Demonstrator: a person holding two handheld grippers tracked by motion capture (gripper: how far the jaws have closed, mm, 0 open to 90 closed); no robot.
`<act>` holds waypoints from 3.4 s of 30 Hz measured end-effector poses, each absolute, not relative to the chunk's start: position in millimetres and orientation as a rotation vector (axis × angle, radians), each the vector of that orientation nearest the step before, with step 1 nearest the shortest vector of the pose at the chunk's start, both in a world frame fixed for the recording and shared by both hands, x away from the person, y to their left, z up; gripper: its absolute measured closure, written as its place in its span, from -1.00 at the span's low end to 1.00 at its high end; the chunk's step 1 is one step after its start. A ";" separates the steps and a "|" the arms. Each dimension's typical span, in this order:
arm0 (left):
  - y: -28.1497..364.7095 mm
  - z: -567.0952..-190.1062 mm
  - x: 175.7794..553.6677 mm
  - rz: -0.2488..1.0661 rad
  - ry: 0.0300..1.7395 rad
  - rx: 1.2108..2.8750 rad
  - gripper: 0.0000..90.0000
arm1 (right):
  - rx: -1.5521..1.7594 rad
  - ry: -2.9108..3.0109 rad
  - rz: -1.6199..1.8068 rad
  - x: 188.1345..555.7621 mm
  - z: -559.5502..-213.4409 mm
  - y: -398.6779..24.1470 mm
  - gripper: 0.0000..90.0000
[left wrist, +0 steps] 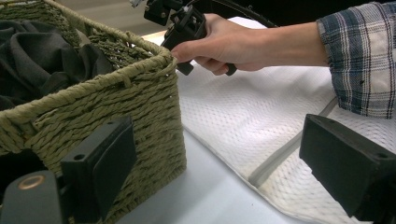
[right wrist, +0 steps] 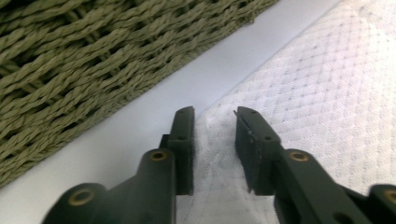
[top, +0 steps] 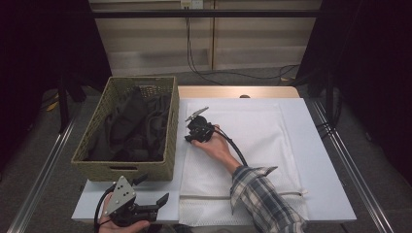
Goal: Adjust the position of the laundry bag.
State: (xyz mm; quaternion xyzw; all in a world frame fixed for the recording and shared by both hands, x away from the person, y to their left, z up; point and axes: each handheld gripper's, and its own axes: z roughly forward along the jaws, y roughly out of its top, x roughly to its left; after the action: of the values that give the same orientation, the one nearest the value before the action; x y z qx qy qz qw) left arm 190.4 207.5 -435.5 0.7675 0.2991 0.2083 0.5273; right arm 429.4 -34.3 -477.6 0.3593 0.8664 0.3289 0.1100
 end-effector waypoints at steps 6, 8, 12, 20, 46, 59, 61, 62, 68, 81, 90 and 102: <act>207.9 -434.8 191.0 0.503 0.713 1.844 -0.77 | 1.088 2.550 0.980 431.1 -477.5 -35.6 0.86; 208.9 -434.7 191.4 0.504 0.721 1.834 -0.77 | 1.092 2.559 0.994 432.2 -477.5 -36.9 0.93; 209.0 -434.2 191.2 0.509 0.723 1.836 -0.77 | 1.095 2.544 1.013 434.2 -478.1 -35.5 0.97; 209.3 -434.6 191.2 0.502 0.718 1.835 -0.76 | 1.105 2.520 1.041 449.4 -479.0 -30.0 0.98; 209.8 -435.6 191.3 0.500 0.729 1.830 -0.77 | 1.071 2.489 1.144 453.5 -474.5 -25.0 0.08; 206.4 -435.2 192.8 0.507 0.713 1.847 -0.74 | 1.052 2.461 1.211 413.9 -447.7 -81.7 -0.24; 205.2 -435.0 193.5 0.506 0.705 1.847 -0.74 | 1.059 2.436 1.240 405.7 -442.7 -96.6 -0.24; 204.7 -435.1 194.1 0.504 0.708 1.845 -0.74 | 1.073 2.433 1.246 401.7 -440.6 -102.6 -0.23; 202.5 -435.4 196.5 0.503 0.711 1.845 -0.75 | 1.089 2.388 1.284 381.3 -430.9 -143.0 -0.12; 202.9 -437.1 201.6 0.486 0.707 1.847 -0.75 | 1.165 2.308 1.242 337.0 -413.3 -220.7 -0.15; 197.2 -436.3 201.2 0.478 0.688 1.853 -0.75 | 1.186 2.295 1.234 300.6 -409.3 -251.7 -0.24; 192.5 -435.9 202.7 0.481 0.688 1.853 -0.75 | 1.261 2.230 1.249 257.9 -411.5 -298.9 0.05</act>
State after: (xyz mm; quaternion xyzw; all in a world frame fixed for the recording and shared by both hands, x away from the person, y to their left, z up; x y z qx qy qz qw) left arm 202.7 192.5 -435.9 0.7747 0.2878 0.2012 0.5258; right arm 257.9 -298.9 -411.5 0.4377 0.7742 0.4335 0.1454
